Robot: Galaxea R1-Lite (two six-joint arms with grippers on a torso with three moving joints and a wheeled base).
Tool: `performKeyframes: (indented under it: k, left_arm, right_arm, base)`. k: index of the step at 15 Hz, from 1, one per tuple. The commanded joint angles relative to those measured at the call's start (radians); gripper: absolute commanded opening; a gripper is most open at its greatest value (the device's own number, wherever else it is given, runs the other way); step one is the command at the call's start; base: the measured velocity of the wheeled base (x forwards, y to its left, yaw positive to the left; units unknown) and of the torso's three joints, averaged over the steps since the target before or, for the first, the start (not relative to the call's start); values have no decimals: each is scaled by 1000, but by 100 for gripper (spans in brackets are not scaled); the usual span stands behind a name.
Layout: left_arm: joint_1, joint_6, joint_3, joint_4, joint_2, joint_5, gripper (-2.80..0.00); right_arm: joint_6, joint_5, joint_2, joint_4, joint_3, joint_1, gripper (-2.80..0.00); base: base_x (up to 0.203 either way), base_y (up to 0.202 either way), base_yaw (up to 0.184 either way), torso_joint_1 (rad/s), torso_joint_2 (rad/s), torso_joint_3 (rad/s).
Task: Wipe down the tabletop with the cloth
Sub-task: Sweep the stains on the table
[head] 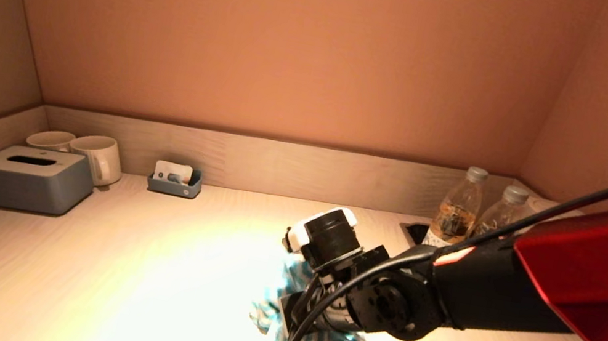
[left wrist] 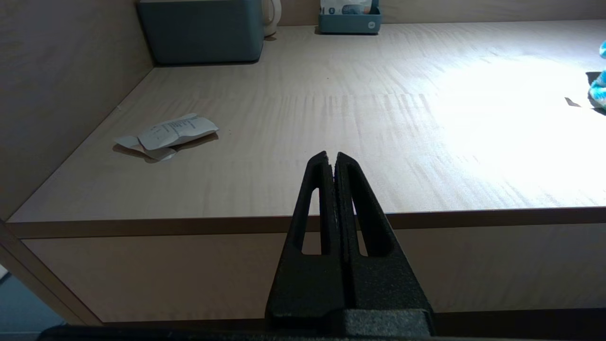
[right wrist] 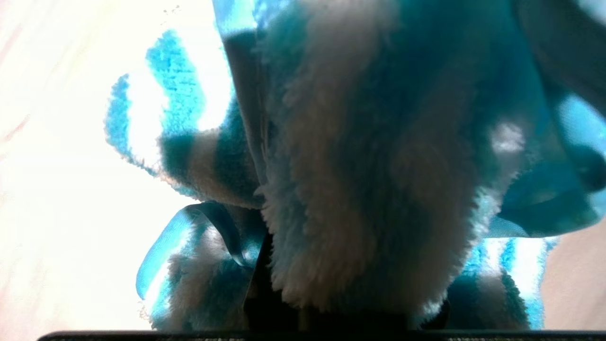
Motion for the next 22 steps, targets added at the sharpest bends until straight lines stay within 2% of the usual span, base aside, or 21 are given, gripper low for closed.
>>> performKeyframes:
  k: [1,3,5,10,13,15,18,22]
  left_arm:
    - [1,-1,0,1,0,0,-280]
    - [1,1,0,1,0,0,-280]
    - [1,-1,0,1,0,0,-280]
    - [1,-1,0,1,0,0,-280]
    - [1,-1,0,1,0,0,-280]
    - [1,-1,0,1,0,0,-280]
    - [1,1,0,1,0,0,-280]
    - [1,1,0,1,0,0,-280]
  right_arm:
    - [2,6,-72,-6,57,86,-280]
    - [4,9,-70,-9,71,122,-280]
    - [4,10,-18,-16,46,207,-280]
    - [-7,7,90,-13,-116,217,-280]
    - [-6,-55,242,10,-277,150,-280]
    - [-2,-89,249,19,-295,74,-280]
    - [0,-116,181,24,-221,-40,-280]
    - [2,-118,24,20,-47,-78,-280]
  base:
    - [0,0,0,0,0,0]
    - [0,0,0,0,0,0]
    - [0,0,0,0,0,0]
    - [0,0,0,0,0,0]
    - [0,0,0,0,0,0]
    - [0,0,0,0,0,0]
    - [0,0,0,0,0,0]
    - [0,0,0,0,0,0]
